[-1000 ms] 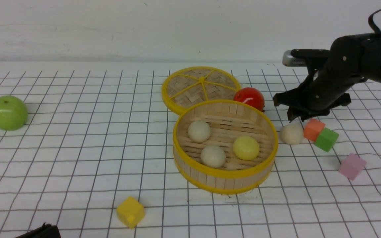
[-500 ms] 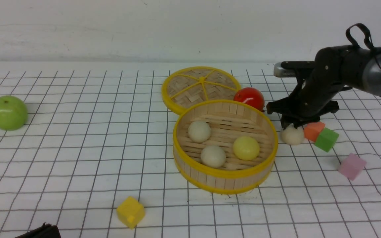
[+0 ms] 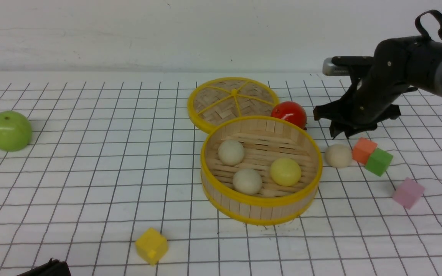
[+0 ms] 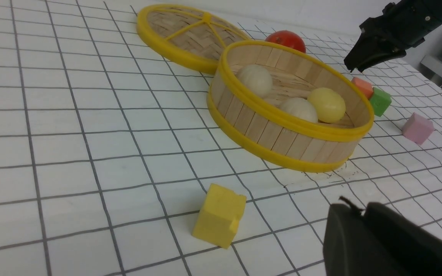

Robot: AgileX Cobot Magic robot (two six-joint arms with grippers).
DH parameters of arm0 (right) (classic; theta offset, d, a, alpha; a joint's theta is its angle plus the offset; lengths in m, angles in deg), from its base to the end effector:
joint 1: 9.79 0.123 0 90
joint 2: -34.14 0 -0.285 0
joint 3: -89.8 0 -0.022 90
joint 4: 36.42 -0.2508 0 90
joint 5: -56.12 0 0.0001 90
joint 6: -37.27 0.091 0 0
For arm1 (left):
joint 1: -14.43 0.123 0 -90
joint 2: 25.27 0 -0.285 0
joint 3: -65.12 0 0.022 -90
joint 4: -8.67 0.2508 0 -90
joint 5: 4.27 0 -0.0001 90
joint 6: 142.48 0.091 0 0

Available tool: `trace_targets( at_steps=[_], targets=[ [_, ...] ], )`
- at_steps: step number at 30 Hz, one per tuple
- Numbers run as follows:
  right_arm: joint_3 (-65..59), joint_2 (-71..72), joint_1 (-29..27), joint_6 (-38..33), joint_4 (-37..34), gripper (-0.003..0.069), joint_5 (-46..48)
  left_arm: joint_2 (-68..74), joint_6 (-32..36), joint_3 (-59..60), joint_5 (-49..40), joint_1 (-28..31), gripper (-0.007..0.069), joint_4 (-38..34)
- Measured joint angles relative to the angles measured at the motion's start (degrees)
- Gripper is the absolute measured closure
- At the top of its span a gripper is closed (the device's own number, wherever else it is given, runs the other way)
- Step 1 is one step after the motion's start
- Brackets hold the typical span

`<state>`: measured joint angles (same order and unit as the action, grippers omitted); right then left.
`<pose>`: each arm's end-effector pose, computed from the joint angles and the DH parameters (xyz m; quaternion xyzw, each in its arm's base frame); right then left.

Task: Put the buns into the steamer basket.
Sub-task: Use the right arm to grab a steamed stuffed bun

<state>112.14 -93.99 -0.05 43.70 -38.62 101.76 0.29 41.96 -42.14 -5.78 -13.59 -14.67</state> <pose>0.4596 0.0814 0.2202 -0.0184 0.9688 0.0511 0.2419 0.0736 -0.0403 0.2161 0.0642 0.7616 -0.2604 0.5900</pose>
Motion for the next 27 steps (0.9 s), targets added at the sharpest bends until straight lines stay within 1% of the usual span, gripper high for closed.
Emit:
trace_targets(
  at_steps=[4, 15, 19, 25, 26, 27],
  targets=[
    [0.0, -0.54, 0.0, 0.0, 0.05, 0.0407, 1.35, 0.0, 0.0, 0.0, 0.0, 0.0, 0.0567, 0.0],
    [0.0, -3.49, -0.97, 0.0, 1.12, 0.0407, 0.23, 0.0, 0.0, 0.0, 0.0, 0.0, 0.0566, 0.0],
    [0.0, -3.5, -1.13, -0.2, 1.06, 0.0426, 0.29, 0.0, 0.0, 0.0, 0.0, 0.0, 0.0561, 0.0],
    [0.0, -3.65, -1.13, -0.88, 1.0, 0.0515, 0.23, 0.0, 0.0, 0.0, 0.0, 0.0, 0.0552, 0.0],
    [0.0, -3.65, -1.13, -1.04, 1.0, 0.0522, 0.23, 0.0, 0.0, 0.0, 0.0, 0.0, 0.0552, 0.0],
    [0.0, -3.65, -1.13, -1.5, 1.0, 0.0544, 0.19, 0.0, 0.0, 0.0, 0.0, 0.0, 0.0552, 0.0]
  ],
)
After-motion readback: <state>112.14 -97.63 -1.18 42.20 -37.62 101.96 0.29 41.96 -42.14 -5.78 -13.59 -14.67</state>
